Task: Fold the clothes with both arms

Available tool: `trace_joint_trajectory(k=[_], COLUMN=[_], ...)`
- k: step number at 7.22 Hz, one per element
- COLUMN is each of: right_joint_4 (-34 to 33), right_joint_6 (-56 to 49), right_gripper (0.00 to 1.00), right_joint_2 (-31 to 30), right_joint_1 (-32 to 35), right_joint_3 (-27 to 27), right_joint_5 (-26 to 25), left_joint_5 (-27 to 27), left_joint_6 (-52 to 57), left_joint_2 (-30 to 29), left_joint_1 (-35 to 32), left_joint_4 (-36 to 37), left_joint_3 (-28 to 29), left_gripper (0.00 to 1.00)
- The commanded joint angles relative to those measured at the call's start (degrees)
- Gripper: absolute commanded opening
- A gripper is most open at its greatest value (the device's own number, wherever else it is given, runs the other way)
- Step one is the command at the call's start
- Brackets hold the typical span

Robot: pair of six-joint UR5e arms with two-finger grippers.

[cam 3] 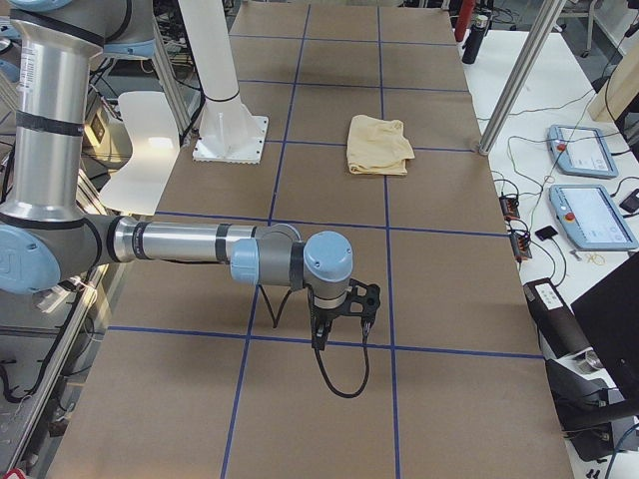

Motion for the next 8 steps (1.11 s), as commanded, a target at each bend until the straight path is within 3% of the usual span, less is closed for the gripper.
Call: trace_joint_trajectory(k=[1,5,8], right_joint_4=[0.0,0.0,0.0], right_joint_6=[0.0,0.0,0.1], right_gripper=[1.0,1.0,1.0], right_joint_2=[0.0,0.1,0.1], right_joint_1=[0.0,0.0,0.0], right_joint_3=[0.0,0.1,0.5], right_joint_5=[0.1,0.1,0.2], left_joint_5=[-0.2,-0.6,-5.1], left_joint_6=[0.6,0.5,-0.3], left_joint_2=[0.0,0.2,-0.1], left_joint_1=[0.0,0.0,0.1], left_joint_4=[0.0,0.3,0.6], left_joint_3=[0.0,-0.2,0.4], left_gripper=[1.0,1.0,1.0])
